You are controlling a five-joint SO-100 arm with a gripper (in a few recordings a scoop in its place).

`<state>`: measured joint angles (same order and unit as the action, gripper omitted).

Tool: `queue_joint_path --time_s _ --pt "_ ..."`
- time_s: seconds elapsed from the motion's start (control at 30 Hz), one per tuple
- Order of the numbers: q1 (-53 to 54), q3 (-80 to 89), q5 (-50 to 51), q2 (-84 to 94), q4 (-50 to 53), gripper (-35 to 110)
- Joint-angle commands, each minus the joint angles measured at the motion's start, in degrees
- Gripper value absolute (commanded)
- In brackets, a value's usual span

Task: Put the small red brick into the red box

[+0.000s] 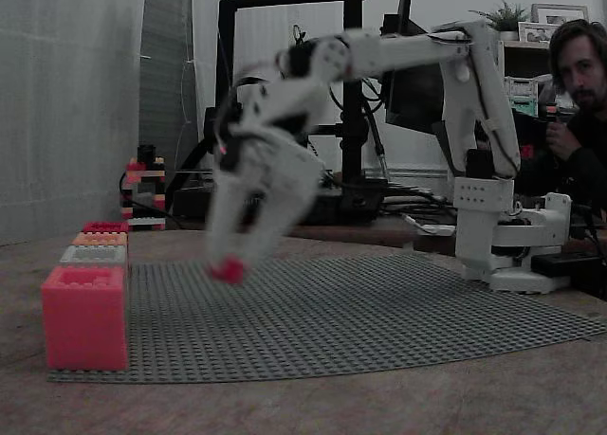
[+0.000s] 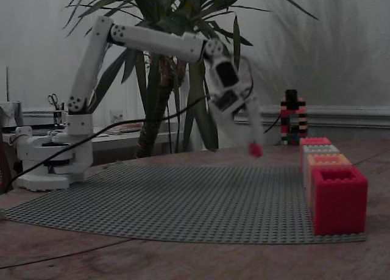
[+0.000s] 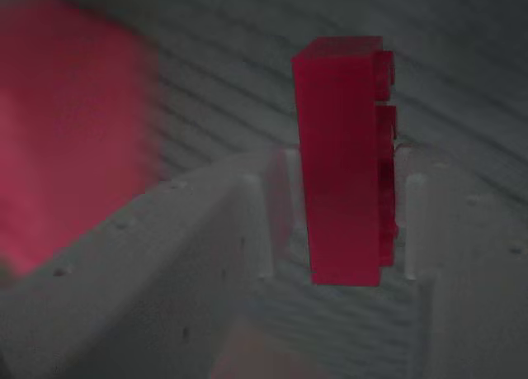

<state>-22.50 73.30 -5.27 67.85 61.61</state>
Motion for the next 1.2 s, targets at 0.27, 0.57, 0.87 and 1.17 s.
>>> queue_joint_path --time_s 0.27,0.57,0.87,1.17 --pt "30.15 -24.26 9.58 4.22 3.43 0" --pt "41.31 -25.75 10.37 -4.39 -4.57 0" --pt "42.28 -30.32 7.82 -12.92 -10.28 0" --pt "38.85 -34.28 3.52 -18.81 -17.14 0"
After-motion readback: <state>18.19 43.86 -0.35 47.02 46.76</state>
